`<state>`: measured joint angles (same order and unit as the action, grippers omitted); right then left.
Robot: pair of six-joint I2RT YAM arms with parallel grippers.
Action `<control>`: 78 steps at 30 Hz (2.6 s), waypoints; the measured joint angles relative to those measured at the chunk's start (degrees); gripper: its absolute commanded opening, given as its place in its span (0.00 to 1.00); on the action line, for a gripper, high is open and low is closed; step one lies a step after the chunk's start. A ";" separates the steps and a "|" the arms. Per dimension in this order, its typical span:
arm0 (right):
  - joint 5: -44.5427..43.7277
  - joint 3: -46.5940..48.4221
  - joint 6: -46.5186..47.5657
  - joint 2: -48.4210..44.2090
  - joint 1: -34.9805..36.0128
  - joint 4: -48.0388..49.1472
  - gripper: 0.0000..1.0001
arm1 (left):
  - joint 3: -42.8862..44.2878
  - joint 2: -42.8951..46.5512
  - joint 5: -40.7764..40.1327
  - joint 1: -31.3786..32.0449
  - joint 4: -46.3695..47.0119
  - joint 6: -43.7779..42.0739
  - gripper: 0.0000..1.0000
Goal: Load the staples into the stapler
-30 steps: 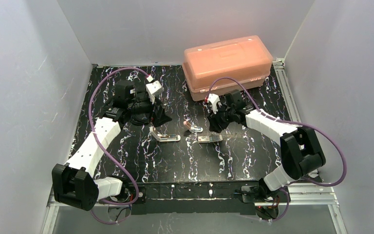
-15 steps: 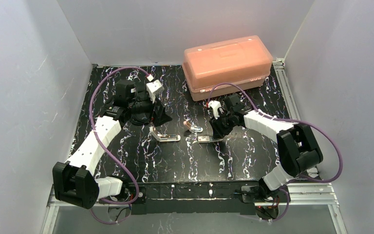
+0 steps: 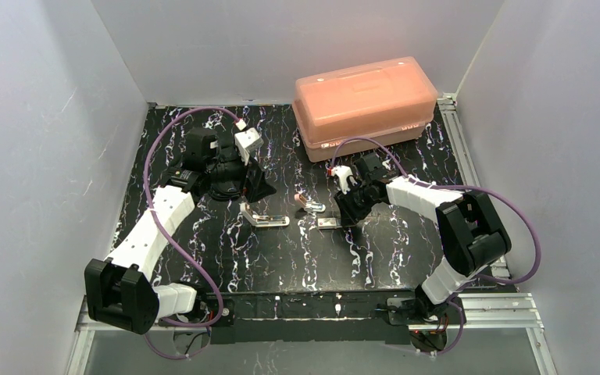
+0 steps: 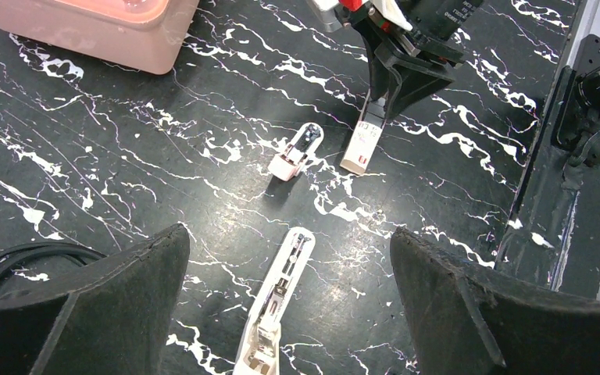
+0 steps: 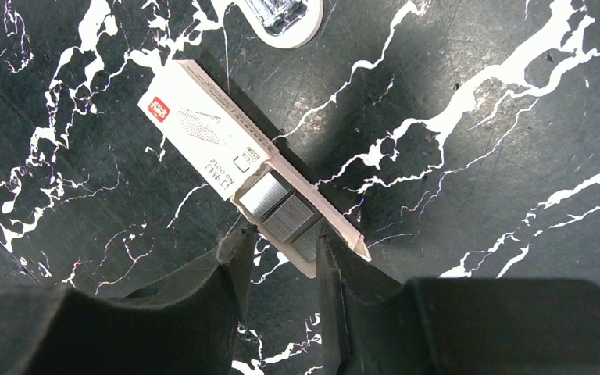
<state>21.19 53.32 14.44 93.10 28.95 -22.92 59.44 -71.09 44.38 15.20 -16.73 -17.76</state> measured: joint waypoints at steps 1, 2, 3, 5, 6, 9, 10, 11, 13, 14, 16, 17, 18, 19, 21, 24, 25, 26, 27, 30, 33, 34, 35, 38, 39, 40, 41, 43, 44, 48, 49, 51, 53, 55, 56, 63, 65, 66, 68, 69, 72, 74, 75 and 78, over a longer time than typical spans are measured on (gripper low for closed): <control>0.00 0.00 -0.13 0.00 0.04 0.02 0.42 | 0.00 0.00 0.00 0.00 0.00 0.00 0.98; -0.02 0.00 -0.26 0.02 0.07 0.07 0.42 | 0.00 0.00 0.02 0.00 0.02 0.00 0.99; 0.00 0.00 -0.42 0.04 0.13 0.13 0.42 | 0.00 0.00 0.02 0.00 0.02 0.00 0.99; -0.02 0.00 -0.76 0.11 0.28 0.28 0.41 | 0.00 -0.09 0.07 0.00 0.02 0.02 0.98; 0.00 0.00 -0.81 0.17 0.33 0.37 0.41 | 0.00 -0.13 0.11 0.00 0.00 0.04 0.98; 0.00 0.02 -1.03 0.31 0.35 0.48 0.38 | 0.00 -0.31 0.17 0.00 0.00 0.17 0.99; 0.00 0.02 -1.14 0.31 0.37 0.52 0.37 | 0.00 -0.35 0.17 0.00 0.02 0.17 0.98; 0.00 0.02 -1.25 0.39 0.37 0.52 0.37 | 0.00 -0.42 0.17 0.00 0.00 0.17 0.98; -0.02 0.04 -1.44 0.50 0.37 0.57 0.34 | 0.00 -0.52 0.22 0.00 0.00 0.20 0.98; -0.04 0.09 -1.64 0.57 0.37 0.59 0.34 | 0.00 -0.57 0.22 0.00 0.00 0.20 0.99; -0.15 0.13 -1.97 0.66 0.37 0.63 0.32 | 0.00 -0.59 0.33 0.00 0.02 0.22 0.99; -0.28 0.13 -2.12 0.66 0.37 0.66 0.32 | 0.00 -0.61 0.39 0.00 0.00 0.26 0.98; -0.42 0.13 -2.29 0.66 0.37 0.68 0.31 | 0.00 -0.63 0.44 0.00 0.00 0.28 0.98; -0.50 0.13 -2.45 0.66 0.37 0.70 0.30 | 0.00 -0.63 0.48 0.00 0.00 0.33 0.99; -0.94 0.13 -2.69 0.66 0.42 0.76 0.29 | 0.00 -0.66 0.63 0.00 0.02 0.37 0.98; -1.68 0.13 -3.15 0.66 0.55 0.83 0.28 | 0.00 -0.83 0.70 0.00 0.00 0.42 0.99; -1.97 0.15 -3.28 0.66 0.66 0.85 0.27 | 0.00 -0.87 0.74 0.00 0.00 0.42 0.99; -2.25 0.15 -3.37 0.66 0.70 0.92 0.27 | 0.00 -0.90 0.83 0.00 0.00 0.42 0.99; -2.54 0.15 -3.41 0.63 0.79 0.98 0.27 | 0.00 -0.90 0.94 0.00 0.02 0.42 0.99; -3.63 0.35 -3.56 0.63 0.85 0.90 0.27 | 0.00 -0.90 1.09 0.00 0.00 0.42 0.99; -4.92 0.66 -3.56 0.59 0.85 0.68 0.26 | 0.00 -0.90 1.20 0.00 0.00 0.39 0.98; -5.33 0.72 -3.56 0.59 0.85 0.59 0.26 | 0.00 -0.90 1.20 0.00 0.00 0.39 0.99; -5.75 0.87 -3.54 0.59 0.85 0.44 0.26 | 0.00 -0.90 1.25 0.00 0.00 0.39 0.99; -6.80 1.18 -3.54 0.59 0.85 0.24 0.26 | 0.00 -0.90 1.38 0.00 0.00 0.39 0.99; -7.17 1.29 -3.50 0.59 0.85 0.15 0.27 | 0.00 -0.90 1.46 0.00 0.00 0.39 0.98; -7.58 1.38 -3.45 0.59 0.85 0.15 0.27 | 0.00 -0.90 1.49 0.00 0.00 0.39 0.98; -7.76 1.44 -3.45 0.59 0.85 0.11 0.28 | 0.00 -0.90 1.49 0.00 0.00 0.39 0.98; -8.24 1.66 -3.34 0.59 0.85 -0.17 0.31 | 0.00 -0.90 1.51 0.00 -0.02 0.39 0.99; -8.52 1.75 -3.30 0.59 0.85 -0.22 0.32 | 0.00 -0.90 1.51 0.00 -0.02 0.39 0.98; -9.22 2.08 -3.34 0.61 0.85 -0.72 0.36 | 0.00 -0.94 1.53 0.00 0.00 0.39 0.98; -9.35 2.32 -3.37 0.63 0.85 -0.94 0.36 | 0.00 -0.96 1.53 0.00 -0.02 0.39 0.99; -9.53 2.69 -3.39 0.66 0.85 -1.01 0.37 | 0.00 -1.11 1.60 0.00 0.00 0.39 0.98; -9.57 2.99 -3.52 0.72 0.85 -1.01 0.38 | 0.00 -1.38 1.66 0.00 -0.02 0.39 0.98; -9.55 3.23 -3.61 0.83 0.85 -1.01 0.38 | 0.02 -1.64 1.70 0.00 -0.02 0.39 0.99; -9.55 3.32 -3.67 0.94 0.85 -1.03 0.38 | 0.02 -1.73 1.73 0.00 -0.02 0.39 0.99; -9.60 3.61 -3.89 1.88 0.85 -1.07 0.37 | 0.09 -1.79 2.01 0.00 0.00 0.39 0.98; -9.75 3.61 -4.00 2.27 0.85 -1.09 0.36 | 0.09 -1.79 2.08 0.00 -0.02 0.39 0.98; -9.75 3.61 -4.02 2.38 0.85 -1.09 0.37 | 0.09 -1.79 2.12 0.00 -0.02 0.39 0.99; -9.75 3.65 -4.07 2.43 0.85 -1.09 0.37 | 0.09 -1.79 2.16 0.00 -0.02 0.39 0.98; -9.75 3.67 -4.11 2.43 0.85 -1.09 0.37 | 0.09 -1.79 2.19 0.00 -0.02 0.37 0.99; -9.79 3.74 -4.20 2.54 0.85 -1.09 0.36 | 0.09 -1.79 2.27 0.00 -0.04 0.37 0.98; -9.99 3.82 -4.22 2.54 0.85 -1.07 0.35 | 0.09 -1.79 2.34 0.00 -0.02 0.37 0.98; -10.19 3.82 -4.24 2.54 0.87 -1.07 0.34 | 0.09 -1.79 2.36 0.00 -0.02 0.37 0.98; -10.60 3.82 -4.24 2.54 1.11 -1.07 0.33 | 0.09 -1.79 2.36 0.00 -0.02 0.37 0.99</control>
<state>10.59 57.14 10.20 95.64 30.06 -23.99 59.53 -72.88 46.74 15.20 -16.75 -17.39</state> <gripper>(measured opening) 0.340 0.984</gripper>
